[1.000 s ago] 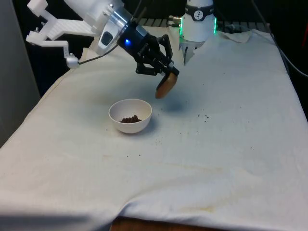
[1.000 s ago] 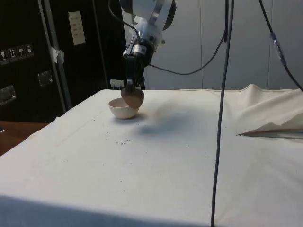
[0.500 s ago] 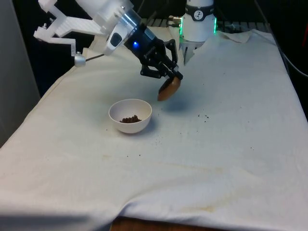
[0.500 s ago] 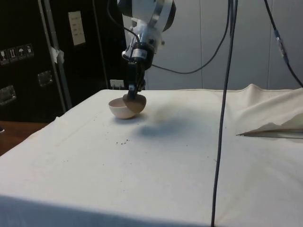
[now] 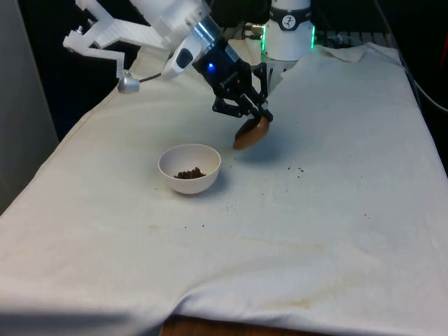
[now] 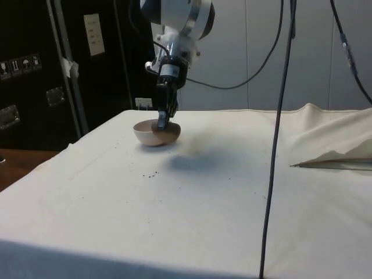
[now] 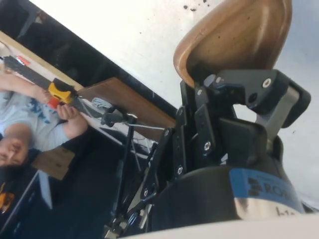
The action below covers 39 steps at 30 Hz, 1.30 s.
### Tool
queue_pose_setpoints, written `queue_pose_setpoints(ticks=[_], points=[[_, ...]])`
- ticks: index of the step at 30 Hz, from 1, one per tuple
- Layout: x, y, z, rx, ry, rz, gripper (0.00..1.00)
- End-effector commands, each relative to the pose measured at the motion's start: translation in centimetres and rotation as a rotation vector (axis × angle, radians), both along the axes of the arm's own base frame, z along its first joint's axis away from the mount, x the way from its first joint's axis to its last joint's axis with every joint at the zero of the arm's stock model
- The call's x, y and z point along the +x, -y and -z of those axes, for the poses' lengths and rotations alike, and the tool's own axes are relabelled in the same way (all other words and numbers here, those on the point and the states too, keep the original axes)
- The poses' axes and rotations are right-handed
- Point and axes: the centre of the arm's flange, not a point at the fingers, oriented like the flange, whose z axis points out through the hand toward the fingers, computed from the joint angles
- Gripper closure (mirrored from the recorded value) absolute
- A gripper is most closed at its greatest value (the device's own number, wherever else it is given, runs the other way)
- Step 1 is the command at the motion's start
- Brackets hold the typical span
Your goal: Pour the coffee beans from the cup into the bowl.
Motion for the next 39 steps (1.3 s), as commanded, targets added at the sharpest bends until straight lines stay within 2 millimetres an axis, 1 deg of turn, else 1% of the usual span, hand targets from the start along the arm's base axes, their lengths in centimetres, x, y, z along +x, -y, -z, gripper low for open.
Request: queue_pose_setpoints(ticks=[1,3,10,11,12,20,21,25,28,29,32,38,39], points=[[-0.1,-0.3,-0.2,-0.023,-0.001,0.005,1.00],[-0.1,-0.3,0.0,-0.013,-0.001,-0.003,1.00],[-0.3,-1.6,0.0,-0.074,0.001,-0.007,1.00],[-0.2,-1.4,0.1,-0.053,0.003,-0.012,1.00],[-0.3,-1.8,0.0,-0.080,0.001,-0.009,1.00],[-0.5,-3.2,0.1,-0.131,0.002,-0.020,1.00],[-0.4,-3.0,0.2,-0.111,0.002,-0.025,1.00],[-0.5,-4.0,-0.1,-0.156,0.003,-0.026,1.00],[-0.6,-4.4,-0.1,-0.173,0.002,-0.028,1.00],[-0.5,-4.3,0.0,-0.154,0.001,-0.034,1.00],[-0.6,-5.0,-0.3,-0.193,0.003,-0.033,1.00],[-0.6,-5.7,-0.3,-0.204,0.002,-0.043,1.00],[-0.7,-6.1,-0.4,-0.230,0.002,-0.040,1.00]])
